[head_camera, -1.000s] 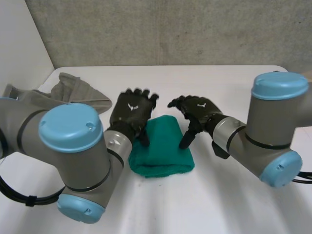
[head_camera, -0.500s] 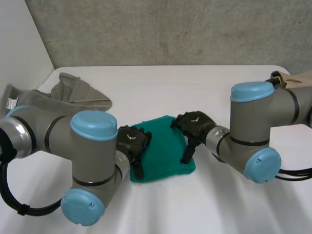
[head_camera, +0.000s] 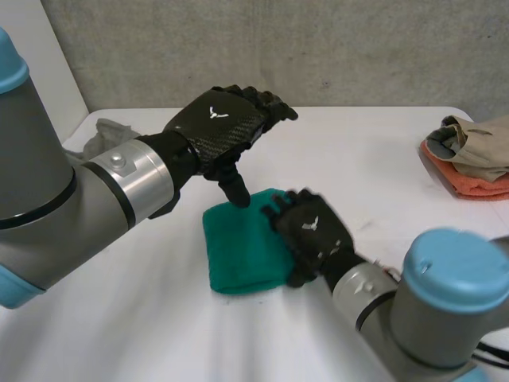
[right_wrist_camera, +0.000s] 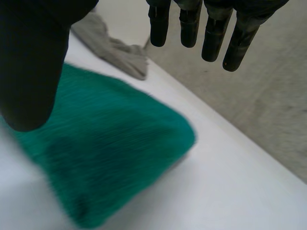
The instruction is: Fold the laundry.
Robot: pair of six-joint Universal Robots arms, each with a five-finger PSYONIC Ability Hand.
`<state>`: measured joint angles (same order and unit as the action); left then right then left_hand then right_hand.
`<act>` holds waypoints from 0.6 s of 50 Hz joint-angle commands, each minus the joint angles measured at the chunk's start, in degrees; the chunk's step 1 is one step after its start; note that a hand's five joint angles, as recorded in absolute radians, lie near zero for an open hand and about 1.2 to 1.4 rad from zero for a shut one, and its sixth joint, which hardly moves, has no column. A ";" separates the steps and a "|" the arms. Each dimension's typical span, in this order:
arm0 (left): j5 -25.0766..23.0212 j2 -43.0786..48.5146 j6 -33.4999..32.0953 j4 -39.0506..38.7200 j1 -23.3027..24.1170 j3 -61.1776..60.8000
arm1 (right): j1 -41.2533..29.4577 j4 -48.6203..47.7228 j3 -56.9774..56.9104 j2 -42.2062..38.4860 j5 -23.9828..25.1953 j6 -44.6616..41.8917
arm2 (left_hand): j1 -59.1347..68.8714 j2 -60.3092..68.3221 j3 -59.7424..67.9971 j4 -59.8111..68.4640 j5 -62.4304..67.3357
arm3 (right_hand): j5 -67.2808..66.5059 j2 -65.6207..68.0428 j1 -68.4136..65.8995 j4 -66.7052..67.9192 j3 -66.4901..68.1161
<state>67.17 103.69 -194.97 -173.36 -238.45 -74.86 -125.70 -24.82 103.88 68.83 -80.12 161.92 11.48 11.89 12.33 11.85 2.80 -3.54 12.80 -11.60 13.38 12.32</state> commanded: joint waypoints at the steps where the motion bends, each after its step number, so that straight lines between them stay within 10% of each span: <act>1: -2.04 0.64 0.03 1.09 -0.35 -0.02 | -2.62 -6.81 -0.43 -8.71 -0.39 -2.74 | 3.28 2.86 2.43 2.90 1.96 | 3.54 -2.80 1.60 -3.38 -2.32; 30: -2.04 1.25 0.20 1.00 -0.35 -0.20 | -2.63 -9.89 -17.04 -21.63 -2.15 -9.34 | 3.28 2.86 2.43 2.90 1.96 | -12.69 13.43 -14.63 12.86 13.91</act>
<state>65.15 104.89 -194.79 -172.36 -238.80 -75.08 -128.31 -35.29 89.47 48.13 -82.41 152.49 11.48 11.89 12.33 11.85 2.80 -9.19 20.33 -18.21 21.21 21.16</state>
